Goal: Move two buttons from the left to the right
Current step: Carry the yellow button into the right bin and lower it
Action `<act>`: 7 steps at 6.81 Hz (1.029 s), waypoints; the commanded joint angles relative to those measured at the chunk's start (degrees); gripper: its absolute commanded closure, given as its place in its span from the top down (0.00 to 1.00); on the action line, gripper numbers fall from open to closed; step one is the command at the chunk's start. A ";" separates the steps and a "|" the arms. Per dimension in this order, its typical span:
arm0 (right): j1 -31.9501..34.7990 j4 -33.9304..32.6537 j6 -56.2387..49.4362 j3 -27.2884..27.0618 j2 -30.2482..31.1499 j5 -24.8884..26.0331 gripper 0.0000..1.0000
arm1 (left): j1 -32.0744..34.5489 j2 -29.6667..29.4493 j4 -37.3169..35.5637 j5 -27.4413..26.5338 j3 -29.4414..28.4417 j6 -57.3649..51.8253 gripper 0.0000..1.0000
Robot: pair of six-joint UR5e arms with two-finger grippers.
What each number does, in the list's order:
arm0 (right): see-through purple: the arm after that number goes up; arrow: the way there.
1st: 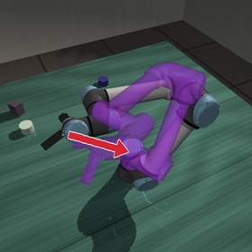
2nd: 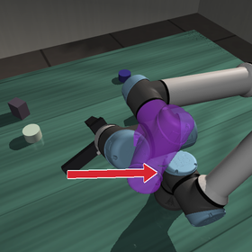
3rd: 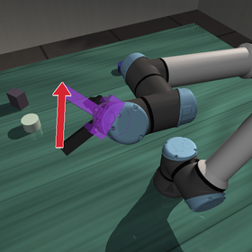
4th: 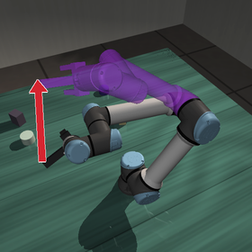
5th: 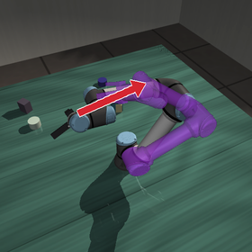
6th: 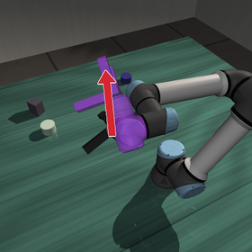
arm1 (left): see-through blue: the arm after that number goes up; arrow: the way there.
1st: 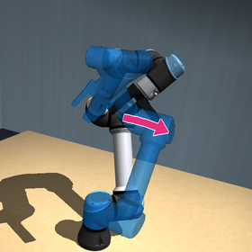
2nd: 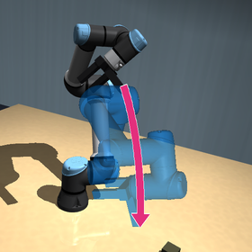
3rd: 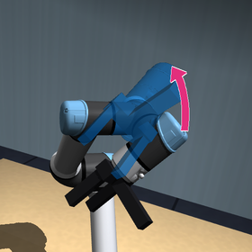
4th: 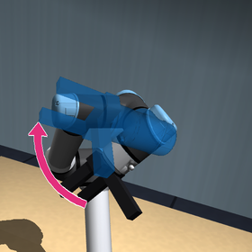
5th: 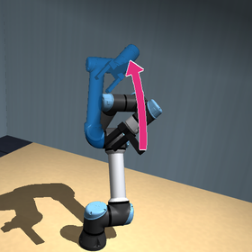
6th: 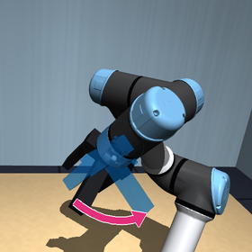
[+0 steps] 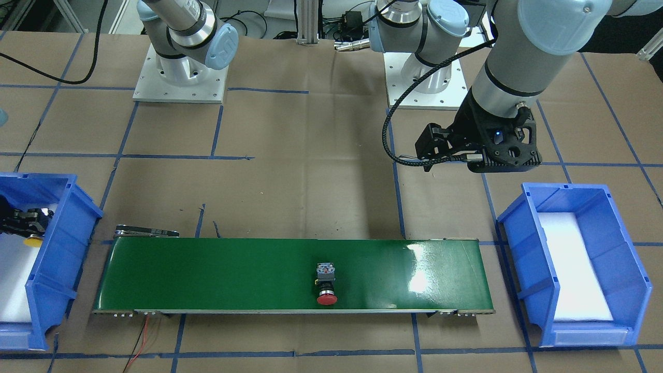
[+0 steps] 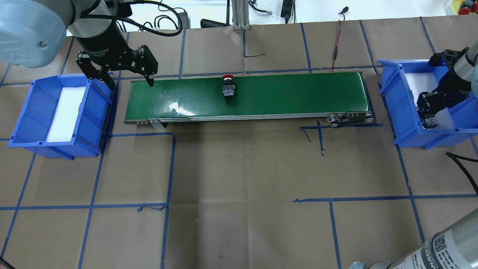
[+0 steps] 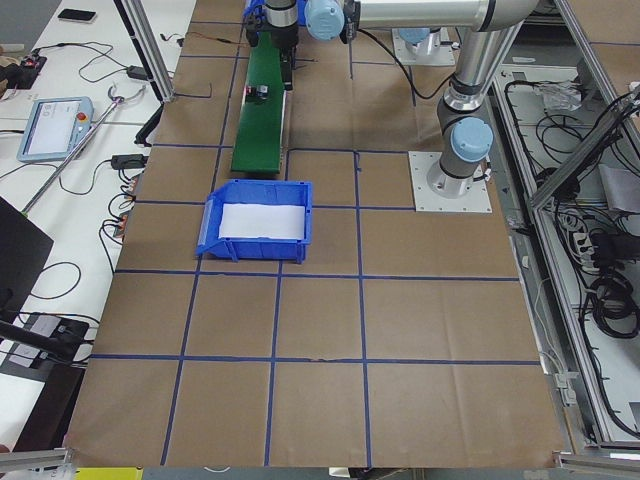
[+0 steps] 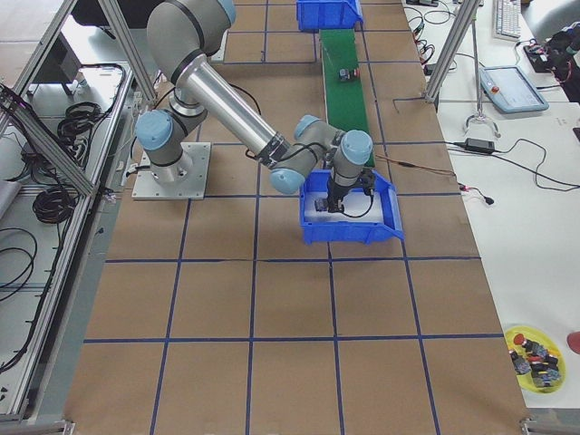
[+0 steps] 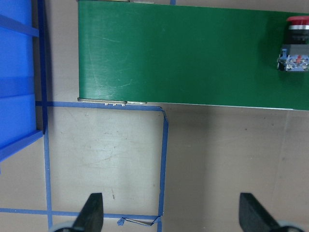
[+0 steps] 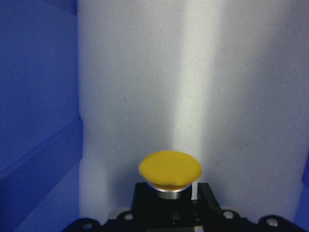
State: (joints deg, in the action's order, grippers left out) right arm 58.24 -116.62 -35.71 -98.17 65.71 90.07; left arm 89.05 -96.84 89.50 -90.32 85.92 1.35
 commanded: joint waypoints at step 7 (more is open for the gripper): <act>0.20 6.18 3.78 4.28 4.41 2.56 1.00 | -0.10 0.08 -0.46 -0.03 0.03 -1.09 1.00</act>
State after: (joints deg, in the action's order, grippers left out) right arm 58.29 -114.29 -33.93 -96.29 67.78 92.61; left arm 88.95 -96.77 89.03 -90.31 86.02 0.33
